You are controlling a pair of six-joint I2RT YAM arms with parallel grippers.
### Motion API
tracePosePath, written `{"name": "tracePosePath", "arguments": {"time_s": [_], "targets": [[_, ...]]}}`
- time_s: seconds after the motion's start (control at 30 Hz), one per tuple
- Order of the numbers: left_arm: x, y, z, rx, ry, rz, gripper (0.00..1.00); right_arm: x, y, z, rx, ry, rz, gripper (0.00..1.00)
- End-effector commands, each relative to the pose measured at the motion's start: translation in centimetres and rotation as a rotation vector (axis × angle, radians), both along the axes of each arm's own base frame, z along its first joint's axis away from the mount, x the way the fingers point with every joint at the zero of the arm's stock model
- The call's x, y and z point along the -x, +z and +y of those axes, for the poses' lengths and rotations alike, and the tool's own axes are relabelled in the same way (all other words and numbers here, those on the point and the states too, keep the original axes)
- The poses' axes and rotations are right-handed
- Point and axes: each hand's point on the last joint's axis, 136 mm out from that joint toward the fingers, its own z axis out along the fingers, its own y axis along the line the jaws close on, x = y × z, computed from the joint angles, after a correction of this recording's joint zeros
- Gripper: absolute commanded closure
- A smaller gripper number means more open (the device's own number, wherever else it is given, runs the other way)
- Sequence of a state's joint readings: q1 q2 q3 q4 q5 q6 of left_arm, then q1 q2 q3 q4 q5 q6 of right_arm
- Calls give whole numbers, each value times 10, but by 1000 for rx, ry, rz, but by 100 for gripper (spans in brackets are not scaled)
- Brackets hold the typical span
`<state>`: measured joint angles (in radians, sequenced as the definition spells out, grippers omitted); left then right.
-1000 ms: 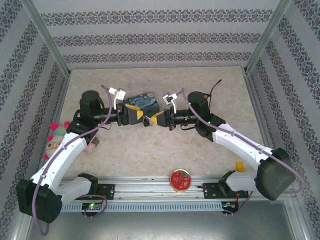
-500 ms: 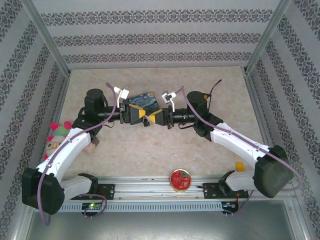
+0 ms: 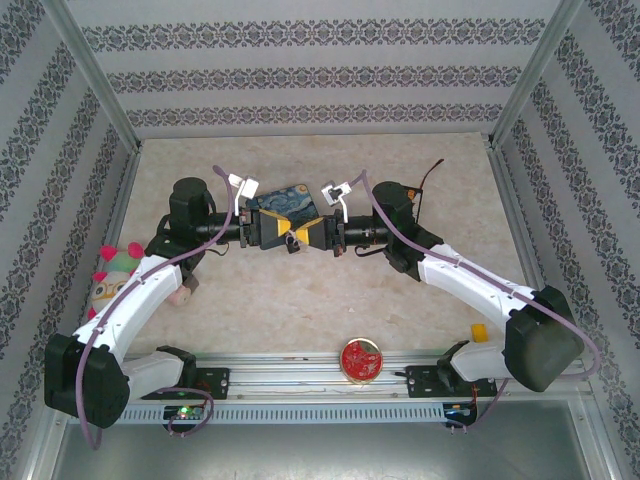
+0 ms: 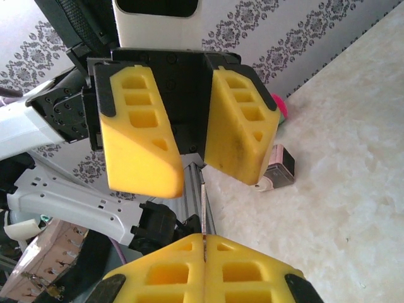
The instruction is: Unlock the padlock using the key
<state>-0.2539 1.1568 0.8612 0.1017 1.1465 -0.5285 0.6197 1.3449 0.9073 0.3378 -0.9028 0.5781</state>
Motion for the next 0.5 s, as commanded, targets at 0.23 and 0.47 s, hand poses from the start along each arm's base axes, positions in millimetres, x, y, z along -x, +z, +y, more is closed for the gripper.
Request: {"name": "tracePosePath", "arguments": {"time_s": [0.23,0.47], "targets": [[5,3,-4,23,-40,-27,79,1,18,4,-55,13,-56,100],[5,17,-6,71,-34,-81,100,0,18,5,-64,14,-48,100]]}}
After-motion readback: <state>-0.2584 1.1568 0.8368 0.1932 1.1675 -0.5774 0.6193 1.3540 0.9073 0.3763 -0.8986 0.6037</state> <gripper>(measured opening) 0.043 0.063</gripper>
